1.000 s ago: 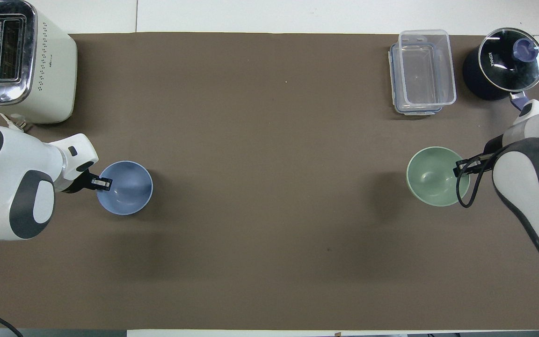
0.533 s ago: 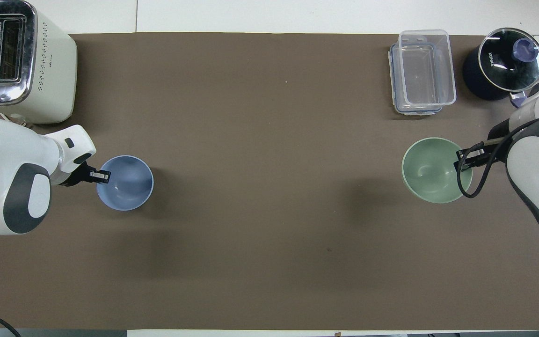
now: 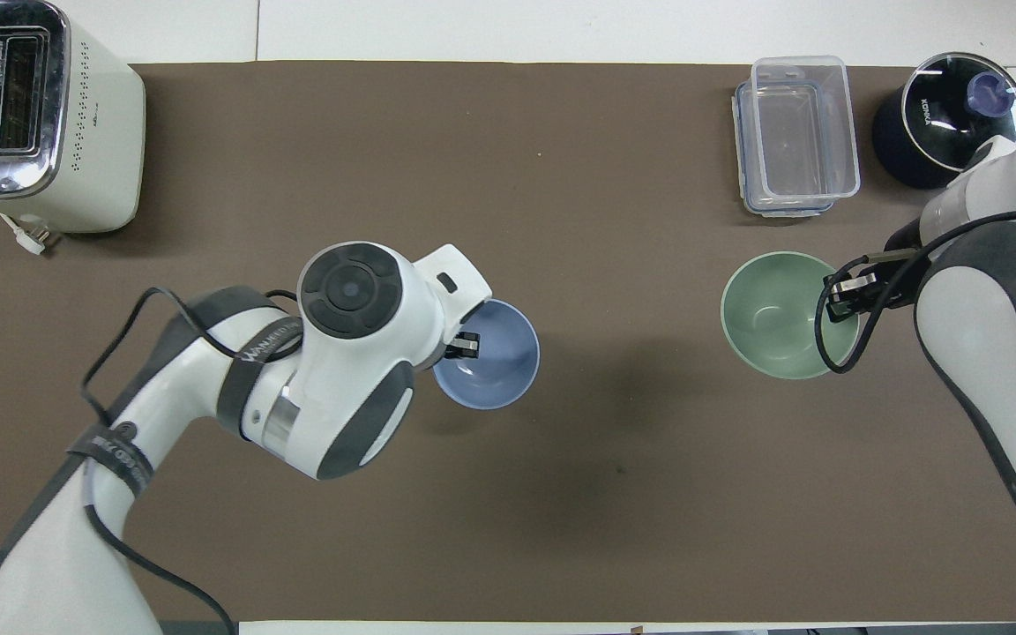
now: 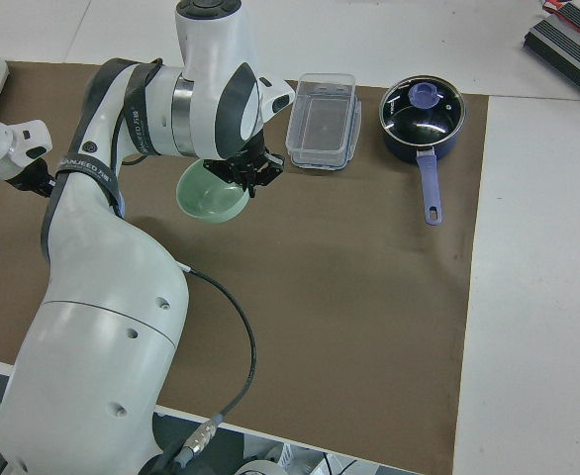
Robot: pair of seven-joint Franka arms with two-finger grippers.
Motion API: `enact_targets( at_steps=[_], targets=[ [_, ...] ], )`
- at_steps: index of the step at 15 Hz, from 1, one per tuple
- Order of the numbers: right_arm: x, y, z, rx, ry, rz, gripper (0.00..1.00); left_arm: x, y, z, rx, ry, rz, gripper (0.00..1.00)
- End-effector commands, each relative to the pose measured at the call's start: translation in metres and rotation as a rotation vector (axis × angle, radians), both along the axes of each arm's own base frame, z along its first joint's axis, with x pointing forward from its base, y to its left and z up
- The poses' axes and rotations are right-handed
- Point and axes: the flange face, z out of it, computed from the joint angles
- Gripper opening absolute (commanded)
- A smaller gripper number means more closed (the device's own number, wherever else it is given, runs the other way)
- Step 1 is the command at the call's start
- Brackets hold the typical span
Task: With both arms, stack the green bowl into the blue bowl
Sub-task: 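Grasp the blue bowl rim with the left gripper and carry it toward the table center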
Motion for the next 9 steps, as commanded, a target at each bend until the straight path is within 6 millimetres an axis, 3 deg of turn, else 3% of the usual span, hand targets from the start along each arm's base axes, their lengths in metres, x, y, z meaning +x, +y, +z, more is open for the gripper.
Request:
enact_targets(
  at_steps=[1, 3, 6, 9],
  targets=[
    [0.001, 0.002, 0.004, -0.005, 0.007, -0.015, 0.00, -0.001, -0.008, -0.027, -0.015, 0.001, 0.016, 0.00],
    [0.001, 0.003, 0.004, -0.005, 0.006, -0.014, 0.00, -0.001, -0.009, -0.031, -0.018, 0.007, 0.013, 0.00],
    [0.001, 0.004, 0.004, -0.005, 0.006, -0.012, 0.00, -0.009, -0.023, -0.053, -0.017, 0.032, -0.002, 0.00],
    [0.001, 0.004, 0.004, -0.005, 0.006, -0.012, 0.00, -0.005, -0.020, -0.052, -0.020, 0.031, 0.000, 0.00]
  ],
)
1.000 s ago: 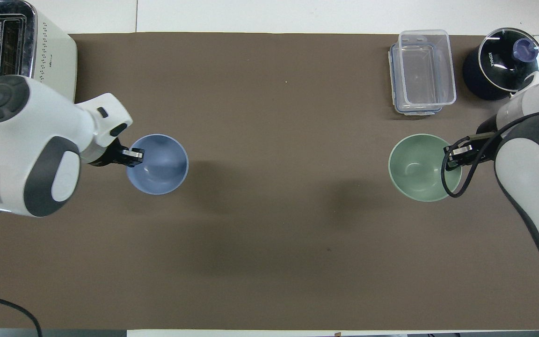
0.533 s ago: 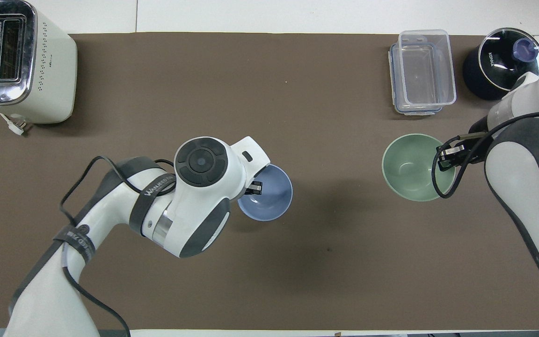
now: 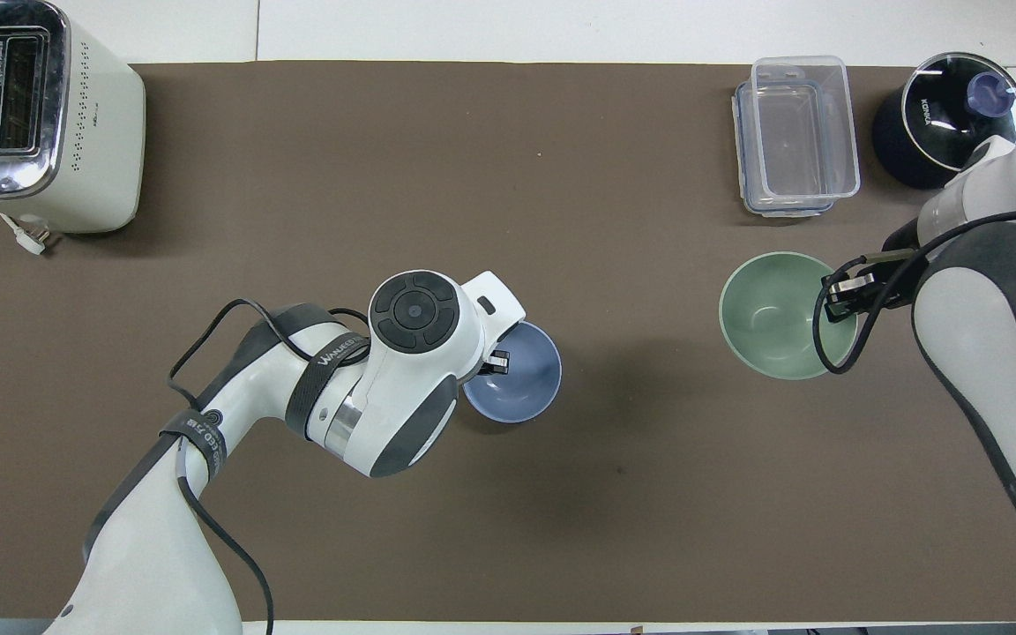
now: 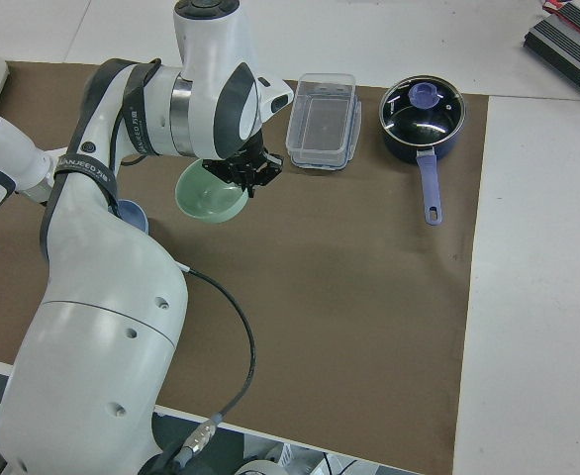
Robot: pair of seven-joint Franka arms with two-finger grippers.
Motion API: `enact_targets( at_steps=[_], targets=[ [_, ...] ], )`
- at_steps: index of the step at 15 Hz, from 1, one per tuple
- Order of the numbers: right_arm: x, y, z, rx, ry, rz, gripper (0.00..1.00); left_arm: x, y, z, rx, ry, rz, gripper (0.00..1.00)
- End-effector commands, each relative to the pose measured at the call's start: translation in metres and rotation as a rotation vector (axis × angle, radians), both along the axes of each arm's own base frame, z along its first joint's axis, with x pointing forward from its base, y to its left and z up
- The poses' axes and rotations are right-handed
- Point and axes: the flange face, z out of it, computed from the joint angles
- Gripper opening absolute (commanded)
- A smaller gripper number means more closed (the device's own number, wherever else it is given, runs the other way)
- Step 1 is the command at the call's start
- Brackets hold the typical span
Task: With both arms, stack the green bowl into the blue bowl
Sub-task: 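Set the blue bowl down while the right gripper carries the green bowl over it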
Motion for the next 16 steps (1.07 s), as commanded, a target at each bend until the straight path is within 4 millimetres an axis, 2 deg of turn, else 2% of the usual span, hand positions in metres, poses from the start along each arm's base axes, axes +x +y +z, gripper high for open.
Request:
enact_targets(
  at_steps=[1, 3, 5, 7, 8, 10, 11, 13, 14, 15, 16],
  targets=[
    [0.001, 0.002, 0.004, -0.007, 0.004, -0.013, 0.00, 0.000, -0.003, -0.002, -0.021, -0.003, -0.003, 0.97],
    [0.001, 0.003, 0.004, -0.005, 0.005, -0.013, 0.00, 0.005, 0.005, 0.014, -0.028, -0.011, 0.012, 1.00],
    [0.001, 0.003, 0.004, -0.005, 0.003, -0.014, 0.00, 0.015, 0.026, 0.058, -0.063, 0.007, 0.069, 1.00],
    [0.003, 0.005, 0.003, 0.005, -0.010, -0.017, 0.00, 0.040, 0.069, 0.110, -0.084, 0.026, 0.154, 1.00],
    [0.005, 0.011, 0.002, 0.011, -0.030, -0.030, 0.00, 0.053, 0.097, 0.143, -0.098, 0.025, 0.193, 1.00],
    [0.003, 0.068, -0.004, 0.003, -0.074, -0.054, 0.00, 0.071, 0.169, 0.191, -0.109, 0.007, 0.240, 1.00],
    [0.002, 0.101, -0.013, 0.001, -0.096, -0.081, 0.00, 0.075, 0.208, 0.205, -0.108, 0.012, 0.226, 1.00],
    [-0.003, 0.167, -0.037, 0.048, -0.133, -0.148, 0.00, 0.076, 0.270, 0.226, -0.103, 0.024, 0.162, 1.00],
    [-0.003, 0.186, -0.050, 0.065, -0.128, -0.193, 0.00, 0.075, 0.296, 0.232, -0.103, 0.028, 0.145, 1.00],
    [-0.008, 0.205, -0.057, 0.084, -0.142, -0.197, 0.00, 0.073, 0.314, 0.238, -0.098, 0.027, 0.135, 1.00],
    [-0.015, 0.216, -0.066, 0.093, -0.161, -0.188, 0.00, 0.070, 0.327, 0.242, -0.059, 0.028, 0.127, 1.00]
  ],
)
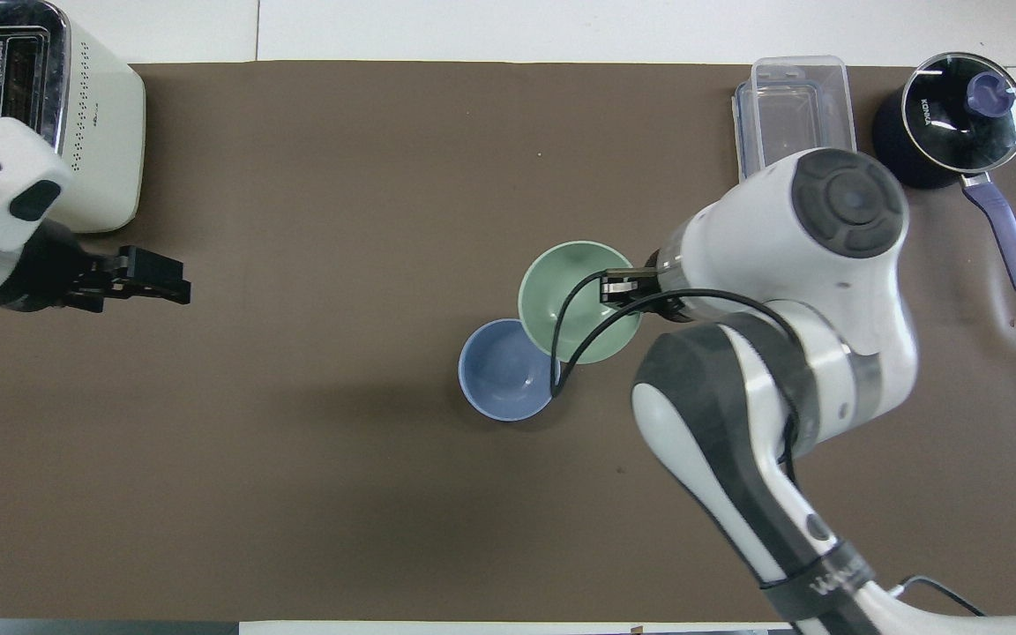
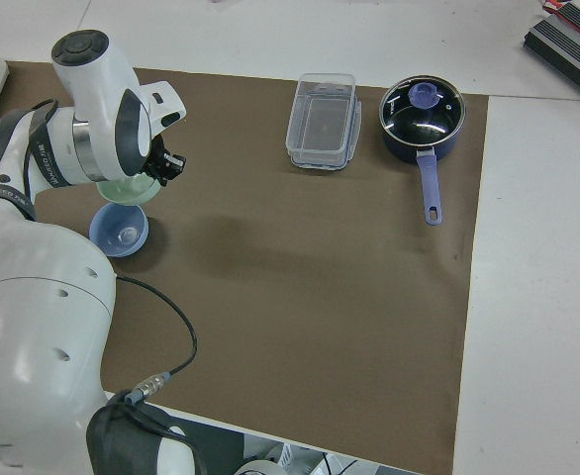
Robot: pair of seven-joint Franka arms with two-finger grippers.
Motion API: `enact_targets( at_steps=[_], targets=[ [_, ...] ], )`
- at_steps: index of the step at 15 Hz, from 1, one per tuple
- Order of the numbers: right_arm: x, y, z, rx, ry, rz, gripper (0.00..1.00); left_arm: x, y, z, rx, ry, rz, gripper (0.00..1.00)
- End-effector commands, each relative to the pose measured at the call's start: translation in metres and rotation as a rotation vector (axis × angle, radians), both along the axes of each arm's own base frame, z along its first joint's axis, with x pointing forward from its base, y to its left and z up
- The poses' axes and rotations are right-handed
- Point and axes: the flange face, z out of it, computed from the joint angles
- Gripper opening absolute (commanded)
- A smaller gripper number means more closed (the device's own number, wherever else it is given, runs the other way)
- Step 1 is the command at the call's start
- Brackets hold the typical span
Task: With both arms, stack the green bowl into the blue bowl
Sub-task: 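Set the blue bowl down while the right gripper carries the green bowl over it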
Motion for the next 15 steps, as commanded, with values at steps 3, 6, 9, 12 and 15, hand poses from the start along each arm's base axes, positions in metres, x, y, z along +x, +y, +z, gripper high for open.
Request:
enact_targets(
  at_steps=[3, 6, 9, 12, 15],
  targets=[
    [-0.025, 0.018, -0.044, 0.029, -0.004, -0.013, 0.00, -0.013, 0.016, 0.032, 0.085, 0.025, -0.046, 1.00],
    [-0.036, 0.033, -0.053, 0.079, 0.035, -0.029, 0.00, -0.017, 0.015, 0.058, 0.113, 0.045, -0.059, 1.00],
    [-0.050, 0.036, -0.068, 0.096, 0.022, -0.041, 0.00, -0.021, 0.017, 0.064, 0.120, 0.031, -0.063, 1.00],
    [-0.059, 0.050, -0.083, 0.087, 0.027, -0.019, 0.00, -0.014, 0.017, 0.058, 0.125, -0.008, -0.073, 1.00],
    [-0.063, 0.059, -0.086, 0.087, 0.026, -0.004, 0.00, -0.007, 0.020, 0.047, 0.150, -0.008, -0.079, 1.00]
  ],
)
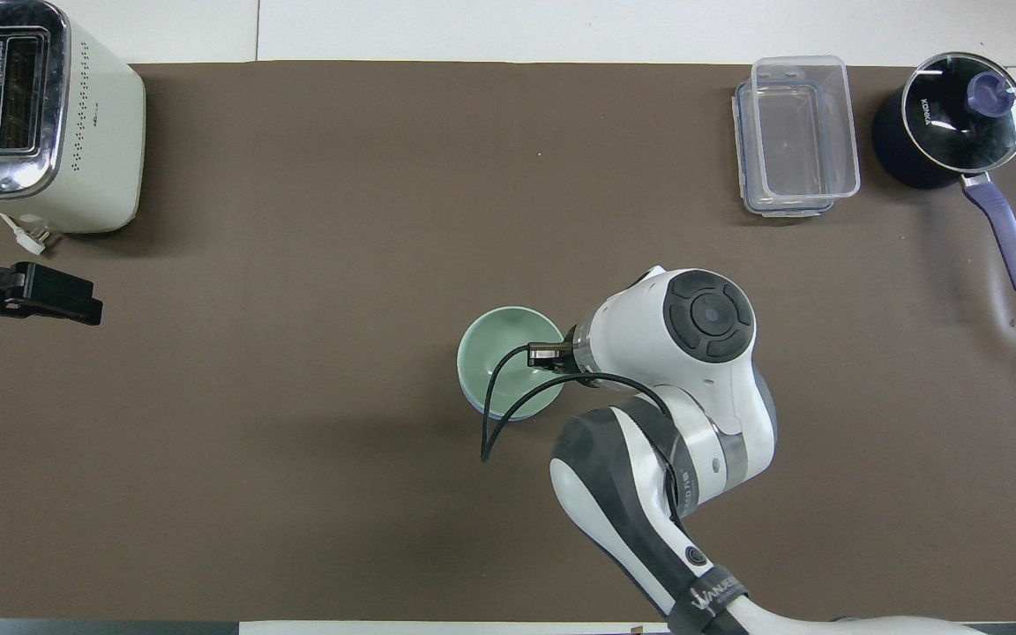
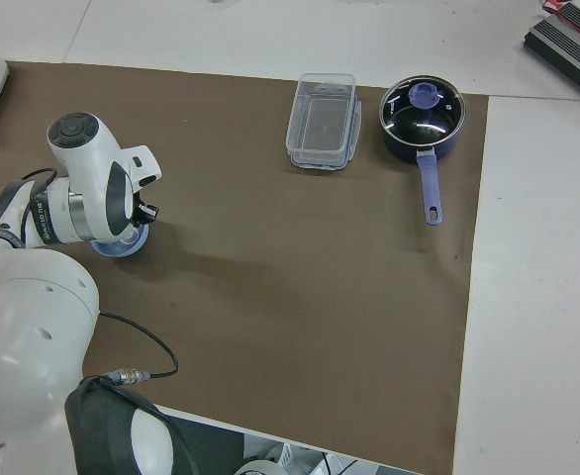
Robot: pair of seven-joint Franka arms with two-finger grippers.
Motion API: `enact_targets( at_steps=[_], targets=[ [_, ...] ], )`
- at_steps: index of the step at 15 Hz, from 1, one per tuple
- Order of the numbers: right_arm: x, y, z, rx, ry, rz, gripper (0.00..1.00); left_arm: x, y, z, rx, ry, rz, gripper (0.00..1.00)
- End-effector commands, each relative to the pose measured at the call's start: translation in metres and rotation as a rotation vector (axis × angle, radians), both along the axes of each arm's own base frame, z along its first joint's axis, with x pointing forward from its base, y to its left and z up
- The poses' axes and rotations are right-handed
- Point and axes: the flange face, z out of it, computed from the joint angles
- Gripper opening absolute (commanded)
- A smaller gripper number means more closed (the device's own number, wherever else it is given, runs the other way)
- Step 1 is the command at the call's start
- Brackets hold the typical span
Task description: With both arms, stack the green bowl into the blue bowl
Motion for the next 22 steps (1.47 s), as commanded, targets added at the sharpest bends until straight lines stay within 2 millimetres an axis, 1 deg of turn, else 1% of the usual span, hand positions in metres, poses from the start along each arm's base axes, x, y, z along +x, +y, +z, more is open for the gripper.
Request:
enact_targets(
  at_steps=[1, 2, 3, 5, 8, 12, 15, 17, 18, 19, 20, 21, 22],
  targets=[
    [-0.006, 0.004, -0.003, 0.019, -0.012, -0.008, 0.00, 0.006, 0.005, -0.005, 0.061, -0.022, -0.038, 1.00],
    [-0.006, 0.002, -0.004, 0.017, -0.010, -0.009, 0.00, 0.011, 0.007, -0.010, 0.067, -0.017, -0.039, 1.00],
    [-0.006, 0.001, -0.004, 0.015, -0.007, -0.006, 0.00, 0.011, 0.007, -0.011, 0.067, -0.014, -0.039, 1.00],
    [-0.006, 0.001, -0.006, 0.015, -0.008, -0.008, 0.00, 0.010, 0.004, -0.010, 0.065, -0.012, -0.043, 1.00],
    [-0.006, -0.002, -0.008, 0.015, -0.019, -0.011, 0.00, 0.008, 0.008, -0.009, 0.058, -0.010, -0.026, 1.00],
    [-0.009, -0.004, -0.014, 0.007, -0.045, -0.006, 0.00, 0.007, 0.000, -0.005, 0.028, -0.022, -0.010, 1.00],
    [-0.009, -0.005, -0.016, 0.006, -0.046, -0.007, 0.00, 0.006, 0.000, -0.006, 0.020, -0.021, -0.009, 1.00],
    [-0.009, -0.002, -0.028, -0.003, -0.032, -0.009, 0.00, 0.006, 0.000, -0.006, 0.020, -0.021, -0.009, 1.00],
    [-0.008, -0.003, -0.029, -0.005, -0.026, -0.011, 0.24, 0.006, 0.000, -0.006, 0.020, -0.020, -0.010, 1.00],
    [-0.004, -0.003, -0.024, -0.005, -0.020, -0.011, 0.36, 0.006, 0.000, -0.006, 0.019, -0.018, -0.009, 1.00],
    [-0.001, -0.004, -0.022, -0.006, -0.012, -0.012, 0.56, 0.005, 0.000, -0.006, 0.014, -0.018, -0.009, 1.00],
    [0.000, -0.004, -0.021, -0.004, -0.015, -0.013, 1.00, 0.005, -0.001, -0.007, 0.013, -0.016, -0.010, 1.00],
    [0.001, -0.003, -0.019, -0.002, -0.018, -0.016, 1.00, 0.005, -0.001, -0.006, 0.013, -0.019, -0.010, 1.00]
  ],
)
